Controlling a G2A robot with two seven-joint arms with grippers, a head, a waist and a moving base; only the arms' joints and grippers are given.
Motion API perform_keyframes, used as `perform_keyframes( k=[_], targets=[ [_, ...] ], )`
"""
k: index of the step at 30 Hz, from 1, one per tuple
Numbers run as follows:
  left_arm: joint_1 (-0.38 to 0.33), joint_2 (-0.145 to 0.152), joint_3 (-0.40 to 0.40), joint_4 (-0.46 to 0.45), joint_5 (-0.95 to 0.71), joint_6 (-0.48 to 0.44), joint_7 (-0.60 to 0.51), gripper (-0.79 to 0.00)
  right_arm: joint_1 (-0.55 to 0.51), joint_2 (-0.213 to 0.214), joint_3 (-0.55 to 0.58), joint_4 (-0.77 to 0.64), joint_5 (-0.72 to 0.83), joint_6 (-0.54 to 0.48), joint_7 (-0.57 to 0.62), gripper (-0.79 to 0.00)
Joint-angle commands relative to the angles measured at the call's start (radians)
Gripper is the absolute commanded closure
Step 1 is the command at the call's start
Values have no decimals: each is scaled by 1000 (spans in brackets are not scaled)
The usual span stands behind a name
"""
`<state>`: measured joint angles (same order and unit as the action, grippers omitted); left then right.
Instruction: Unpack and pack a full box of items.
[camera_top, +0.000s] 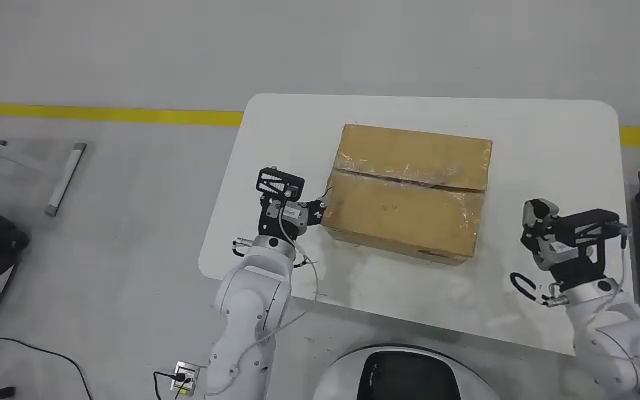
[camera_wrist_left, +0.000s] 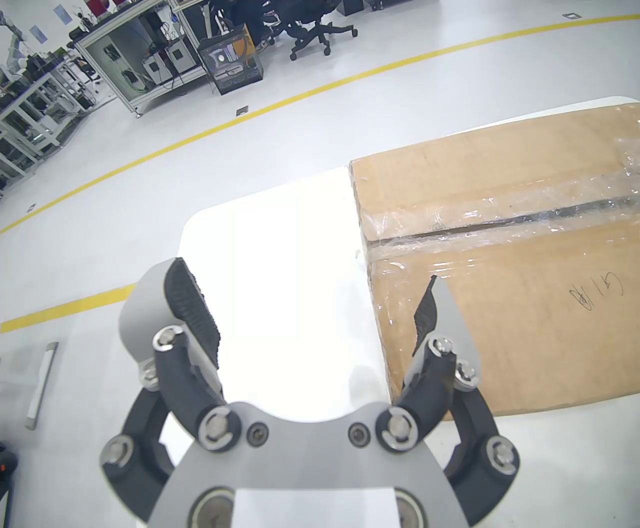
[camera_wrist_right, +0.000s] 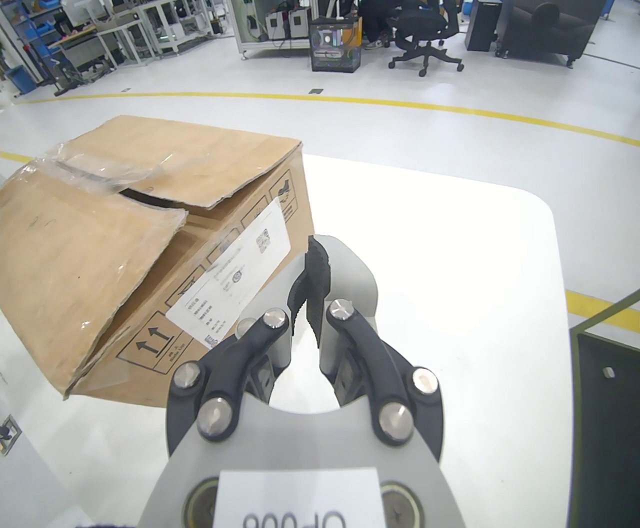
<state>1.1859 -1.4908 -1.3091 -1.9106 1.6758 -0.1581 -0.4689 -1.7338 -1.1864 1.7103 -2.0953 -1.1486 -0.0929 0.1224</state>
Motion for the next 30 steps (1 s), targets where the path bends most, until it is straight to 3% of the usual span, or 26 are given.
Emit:
perform_keyframes(
  k=[1,22,30],
  targets=[
    [0,0,0,0,0,0,0,-785,3,-1,-25,-2,-12,-14,3,0],
    [5,3,3,-34,-20,-14,18,-785,58,-9,-150,31,-64,-41,41,0],
    [-50,-2,71,-59,-116,-71,-6,-785,39,-11,-113,52,-28,-15,12,0]
  ],
)
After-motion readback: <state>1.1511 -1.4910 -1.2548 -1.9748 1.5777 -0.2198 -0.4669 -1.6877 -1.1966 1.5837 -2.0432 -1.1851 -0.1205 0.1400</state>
